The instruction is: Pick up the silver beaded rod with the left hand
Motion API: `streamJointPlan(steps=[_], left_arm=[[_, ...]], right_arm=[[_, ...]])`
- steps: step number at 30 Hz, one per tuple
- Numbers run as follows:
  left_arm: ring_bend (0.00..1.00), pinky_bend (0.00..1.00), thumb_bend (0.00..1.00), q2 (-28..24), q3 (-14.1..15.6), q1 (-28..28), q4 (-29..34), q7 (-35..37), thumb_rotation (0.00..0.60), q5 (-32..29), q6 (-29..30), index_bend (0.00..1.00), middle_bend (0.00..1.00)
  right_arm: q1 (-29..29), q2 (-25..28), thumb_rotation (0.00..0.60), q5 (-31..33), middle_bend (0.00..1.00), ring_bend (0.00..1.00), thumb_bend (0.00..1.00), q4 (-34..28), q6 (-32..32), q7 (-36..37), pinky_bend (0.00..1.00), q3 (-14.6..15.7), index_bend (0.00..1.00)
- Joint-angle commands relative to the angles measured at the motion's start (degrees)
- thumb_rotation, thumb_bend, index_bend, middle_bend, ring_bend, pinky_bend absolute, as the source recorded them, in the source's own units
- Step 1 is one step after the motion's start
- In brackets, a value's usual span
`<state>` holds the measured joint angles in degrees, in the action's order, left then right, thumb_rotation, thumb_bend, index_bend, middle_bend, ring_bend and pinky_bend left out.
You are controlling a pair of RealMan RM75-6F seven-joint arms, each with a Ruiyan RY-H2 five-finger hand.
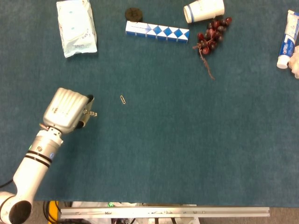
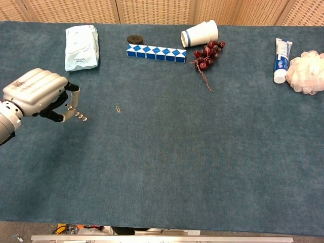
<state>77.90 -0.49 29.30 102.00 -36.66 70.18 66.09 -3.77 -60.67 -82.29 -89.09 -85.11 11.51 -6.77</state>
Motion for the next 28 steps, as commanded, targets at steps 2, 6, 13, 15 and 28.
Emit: streamJointPlan(steps=[2,6,13,15,28], left_arm=[[0.87,1.0,0.36,0.2,-1.2,1.2,0.7,-1.1,0.6,-0.6,-0.7,0.59,0.87],[0.87,1.0,0.36,1.3,-2.6,2.8,1.0,-2.4,0.6,-2.0,-1.9,0.59,0.87],[0.87,1.0,0.36,4.1,-5.4,5.9,0.2,-4.6,0.6,-5.2,-3.4,0.6,0.87],[0.87,1.0,0.36,5.0,-6.1,6.9,-0.5,-5.3,0.6,-6.7,-4.0,0.6,0.87],[0.87,1.0,0.36,8.8,-7.5,10.7,-5.1,-7.0,0.6,-13.6,-5.7,0.6,0.87]], right_arm=[[0.0,0.0,0.6,0.0,0.21,0.15,0.3,0.1,0.0,0.2,0.27,0.0,0.04],[0.2,0.0,0.6,0.0,0.21,0.15,0.3,0.3,0.0,0.4,0.27,0.0,0.04],[0.5,0.3,0.6,0.1,0.21,0.15,0.3,0.2,-0.4,0.5,0.27,0.1,0.04],[0.7,0.4,0.6,0.1,0.21,0.15,0.3,0.1,-0.5,0.5,0.27,0.1,0.04],[1.0,0.8,0.6,0.4,0.21,0.15,0.3,-0.1,-0.6,0.3,0.27,-0.1,0.04]])
